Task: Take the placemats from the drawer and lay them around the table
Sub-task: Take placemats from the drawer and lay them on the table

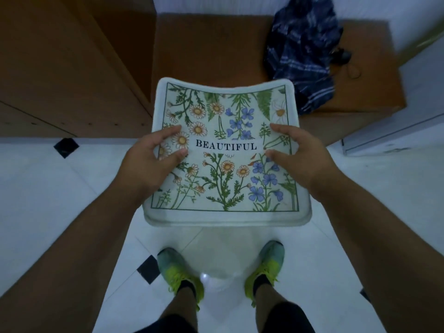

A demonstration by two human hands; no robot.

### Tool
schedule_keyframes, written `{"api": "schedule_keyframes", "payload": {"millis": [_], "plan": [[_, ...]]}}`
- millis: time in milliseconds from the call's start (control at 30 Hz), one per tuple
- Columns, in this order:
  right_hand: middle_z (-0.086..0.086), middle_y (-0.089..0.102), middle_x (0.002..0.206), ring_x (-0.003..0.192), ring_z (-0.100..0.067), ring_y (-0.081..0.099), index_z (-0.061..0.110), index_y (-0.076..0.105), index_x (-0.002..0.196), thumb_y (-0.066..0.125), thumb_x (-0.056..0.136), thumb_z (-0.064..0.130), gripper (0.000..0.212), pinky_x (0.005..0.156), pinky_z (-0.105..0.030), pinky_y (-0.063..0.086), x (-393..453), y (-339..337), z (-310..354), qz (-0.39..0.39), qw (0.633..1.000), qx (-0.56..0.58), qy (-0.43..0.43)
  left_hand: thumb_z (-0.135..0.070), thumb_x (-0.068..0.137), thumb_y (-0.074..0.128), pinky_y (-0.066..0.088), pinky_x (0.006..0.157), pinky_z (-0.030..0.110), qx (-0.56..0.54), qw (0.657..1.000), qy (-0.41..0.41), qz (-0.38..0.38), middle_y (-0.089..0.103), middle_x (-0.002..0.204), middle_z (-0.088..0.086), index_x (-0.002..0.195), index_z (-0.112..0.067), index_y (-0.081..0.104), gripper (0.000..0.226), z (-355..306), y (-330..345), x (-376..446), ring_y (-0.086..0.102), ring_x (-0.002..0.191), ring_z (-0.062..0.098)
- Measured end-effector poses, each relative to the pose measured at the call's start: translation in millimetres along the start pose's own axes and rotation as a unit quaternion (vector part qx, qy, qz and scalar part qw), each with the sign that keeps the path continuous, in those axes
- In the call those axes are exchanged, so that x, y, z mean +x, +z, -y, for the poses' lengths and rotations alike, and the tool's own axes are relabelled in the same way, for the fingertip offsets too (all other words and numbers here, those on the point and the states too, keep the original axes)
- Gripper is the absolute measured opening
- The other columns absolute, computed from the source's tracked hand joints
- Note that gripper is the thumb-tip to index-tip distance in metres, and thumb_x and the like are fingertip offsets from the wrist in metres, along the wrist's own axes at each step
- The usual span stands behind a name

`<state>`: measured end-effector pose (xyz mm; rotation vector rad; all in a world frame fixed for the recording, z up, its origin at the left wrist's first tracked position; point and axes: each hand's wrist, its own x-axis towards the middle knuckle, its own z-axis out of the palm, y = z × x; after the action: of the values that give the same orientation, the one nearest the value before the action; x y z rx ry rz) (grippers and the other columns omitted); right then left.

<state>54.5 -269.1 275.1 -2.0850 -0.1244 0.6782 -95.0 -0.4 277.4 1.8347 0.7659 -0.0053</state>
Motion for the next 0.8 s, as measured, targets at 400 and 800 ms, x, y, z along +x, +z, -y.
{"api": "schedule_keyframes", "payload": {"millis": [400, 800], "plan": [[0.017, 0.063, 0.125, 0.108, -0.004, 0.064, 0.038, 0.063, 0.132, 0.080, 0.084, 0.029, 0.052, 0.096, -0.033, 0.056, -146, -139, 265, -0.059, 0.985, -0.046, -0.153, -0.034, 0.087, 0.077, 0.063, 0.083, 0.042, -0.038, 0.991, 0.108, -0.066, 0.062, 0.134, -0.010, 0.128, -0.050, 0.064, 0.046, -257, -130, -130, 0.070, 0.107, 0.015], [0.019, 0.063, 0.121, 0.101, -0.008, 0.068, 0.045, 0.063, 0.128, 0.080, 0.084, 0.034, 0.049, 0.090, -0.033, 0.058, -298, -225, 431, -0.134, 0.952, -0.059, -0.268, -0.028, 0.089, 0.075, 0.064, 0.078, 0.041, -0.089, 0.965, 0.224, -0.102, 0.066, 0.129, -0.011, 0.123, -0.052, 0.066, 0.043, -423, -223, -265, 0.073, 0.101, 0.014]]}}
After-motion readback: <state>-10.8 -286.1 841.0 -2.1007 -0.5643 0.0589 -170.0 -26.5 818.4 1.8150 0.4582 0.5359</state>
